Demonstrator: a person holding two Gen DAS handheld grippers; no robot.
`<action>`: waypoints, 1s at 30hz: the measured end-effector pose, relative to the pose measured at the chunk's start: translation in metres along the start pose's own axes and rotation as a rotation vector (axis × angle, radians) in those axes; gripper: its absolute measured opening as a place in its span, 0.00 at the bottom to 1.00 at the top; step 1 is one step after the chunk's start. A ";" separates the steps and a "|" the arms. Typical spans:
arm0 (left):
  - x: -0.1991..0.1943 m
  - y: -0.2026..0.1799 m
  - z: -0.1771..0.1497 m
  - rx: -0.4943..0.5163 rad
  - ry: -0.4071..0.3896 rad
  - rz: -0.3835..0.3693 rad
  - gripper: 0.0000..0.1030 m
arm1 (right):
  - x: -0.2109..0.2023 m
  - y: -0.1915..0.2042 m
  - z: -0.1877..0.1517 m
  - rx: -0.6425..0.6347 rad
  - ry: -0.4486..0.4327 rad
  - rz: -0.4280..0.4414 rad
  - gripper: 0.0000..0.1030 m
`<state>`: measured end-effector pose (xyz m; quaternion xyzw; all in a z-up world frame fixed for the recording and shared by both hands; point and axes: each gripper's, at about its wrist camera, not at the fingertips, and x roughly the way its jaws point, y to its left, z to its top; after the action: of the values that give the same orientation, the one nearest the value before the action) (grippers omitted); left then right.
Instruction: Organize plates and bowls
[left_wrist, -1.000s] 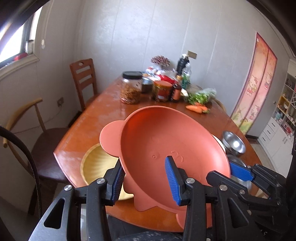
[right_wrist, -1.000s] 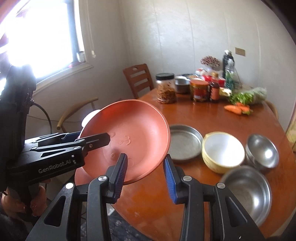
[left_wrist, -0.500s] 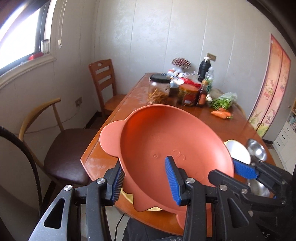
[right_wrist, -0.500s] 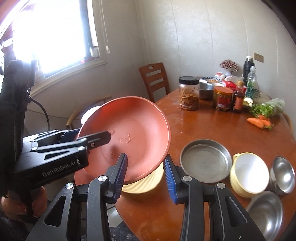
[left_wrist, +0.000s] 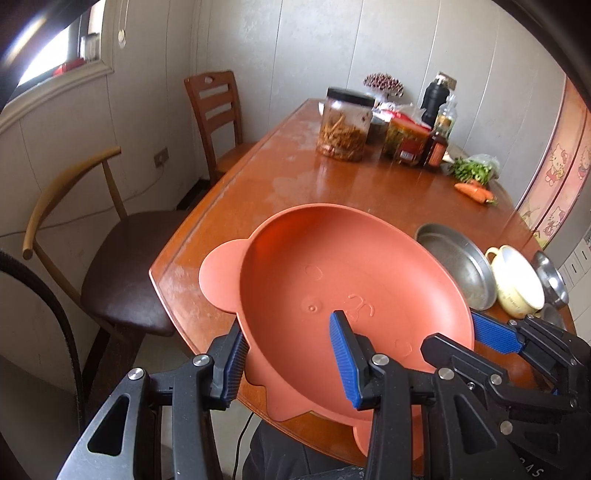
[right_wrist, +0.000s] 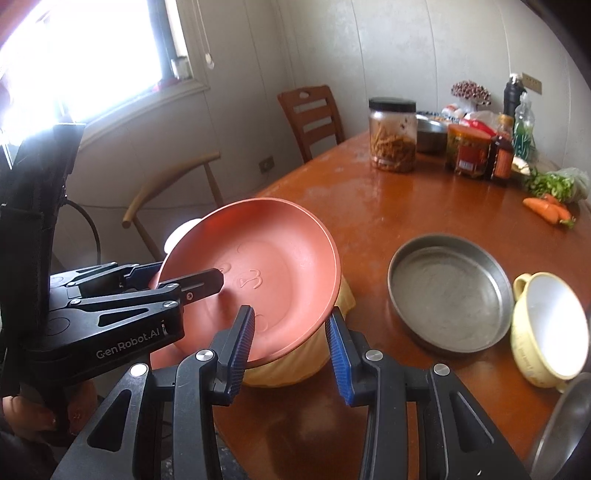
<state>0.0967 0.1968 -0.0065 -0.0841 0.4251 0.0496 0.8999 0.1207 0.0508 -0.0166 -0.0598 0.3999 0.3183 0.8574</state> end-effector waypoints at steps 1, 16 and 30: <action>0.004 0.001 -0.001 -0.003 0.011 0.003 0.42 | 0.004 -0.001 -0.001 0.002 0.008 0.000 0.40; 0.020 0.009 -0.003 -0.010 0.035 0.027 0.42 | 0.027 0.003 -0.008 -0.014 0.050 -0.007 0.40; 0.023 0.015 -0.001 -0.028 0.044 0.020 0.42 | 0.028 0.003 -0.005 0.002 0.052 0.002 0.41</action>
<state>0.1079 0.2120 -0.0267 -0.0938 0.4450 0.0625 0.8884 0.1289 0.0648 -0.0399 -0.0665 0.4224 0.3172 0.8465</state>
